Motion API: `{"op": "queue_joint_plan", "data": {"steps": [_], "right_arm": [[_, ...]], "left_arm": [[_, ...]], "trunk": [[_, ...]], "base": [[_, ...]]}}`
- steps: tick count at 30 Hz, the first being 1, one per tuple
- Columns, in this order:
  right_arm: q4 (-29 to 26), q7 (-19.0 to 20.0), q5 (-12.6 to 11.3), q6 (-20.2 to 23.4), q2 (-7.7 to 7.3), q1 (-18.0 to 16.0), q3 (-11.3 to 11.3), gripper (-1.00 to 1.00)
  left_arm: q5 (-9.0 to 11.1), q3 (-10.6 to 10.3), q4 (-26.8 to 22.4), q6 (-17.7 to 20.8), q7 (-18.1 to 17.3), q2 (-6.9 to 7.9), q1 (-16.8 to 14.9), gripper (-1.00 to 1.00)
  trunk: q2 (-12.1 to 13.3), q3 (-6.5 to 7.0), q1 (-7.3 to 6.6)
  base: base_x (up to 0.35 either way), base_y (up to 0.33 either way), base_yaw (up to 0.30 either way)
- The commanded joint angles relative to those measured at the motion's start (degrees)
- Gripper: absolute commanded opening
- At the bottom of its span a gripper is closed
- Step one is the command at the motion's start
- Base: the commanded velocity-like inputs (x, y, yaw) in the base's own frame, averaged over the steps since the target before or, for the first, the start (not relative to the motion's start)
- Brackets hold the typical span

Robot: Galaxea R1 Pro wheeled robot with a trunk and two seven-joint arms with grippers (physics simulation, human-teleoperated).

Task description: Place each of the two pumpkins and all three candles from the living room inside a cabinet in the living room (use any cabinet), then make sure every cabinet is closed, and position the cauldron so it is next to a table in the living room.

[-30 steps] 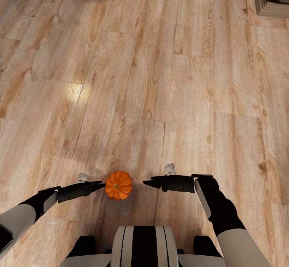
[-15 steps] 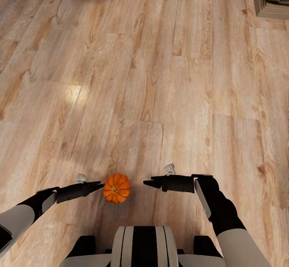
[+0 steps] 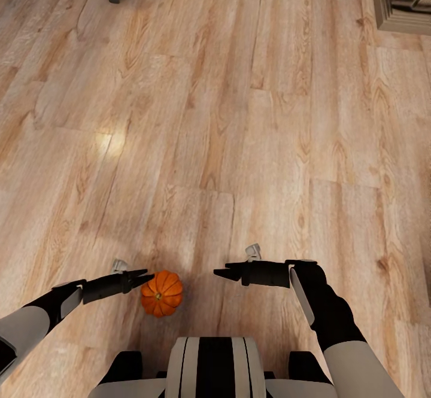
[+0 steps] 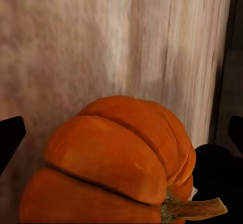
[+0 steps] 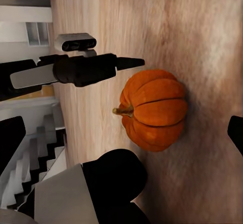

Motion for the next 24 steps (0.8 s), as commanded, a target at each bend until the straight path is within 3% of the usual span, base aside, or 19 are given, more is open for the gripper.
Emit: {"op": "queue_joint_plan", "data": {"steps": [1, 8, 10, 11, 14, 24], "right_arm": [[0.0, 0.0, 0.01, 0.0, 0.0, 0.0, 0.0, 1.0], [0.0, -0.05, 0.16, 0.0, 0.0, 0.0, 0.0, 1.0], [0.04, -0.07, 0.21, 0.0, 0.0, 0.0, 0.0, 1.0], [0.07, -0.08, 0.22, 0.0, 0.0, 0.0, 0.0, 1.0], [0.08, -0.09, 0.23, 0.0, 0.0, 0.0, 0.0, 1.0], [0.09, -0.1, 0.23, 0.0, 0.0, 0.0, 0.0, 1.0]], "left_arm": [[0.0, 0.02, 0.01, -0.01, -0.02, 0.0, 0.05, 1.0], [-0.01, -0.37, 0.99, 0.37, -0.29, -0.26, 0.83, 1.0], [-0.01, -1.18, 2.28, 0.4, -0.32, -0.37, 0.98, 1.0], [-0.01, -2.7, 2.78, 0.46, -0.36, -0.36, 1.07, 1.0], [0.0, -4.69, 3.05, 0.54, -0.47, -0.3, 1.24, 1.0], [0.07, -5.3, 5.25, 0.61, -0.51, 0.17, 1.41, 1.0]], "trunk": [[0.0, 0.0, 0.0], [0.0, 0.0, 0.0], [0.0, 0.0, 0.0], [0.0, 0.0, 0.0], [0.0, 0.0, 0.0], [0.0, 0.0, 0.0]], "base": [[0.002, -0.002, 0.0], [0.0, 0.0, 0.0], [0.0, 0.0, 0.0], [0.0, 0.0, 0.0], [0.0, 0.0, 0.0], [0.0, 0.0, 0.0]]}}
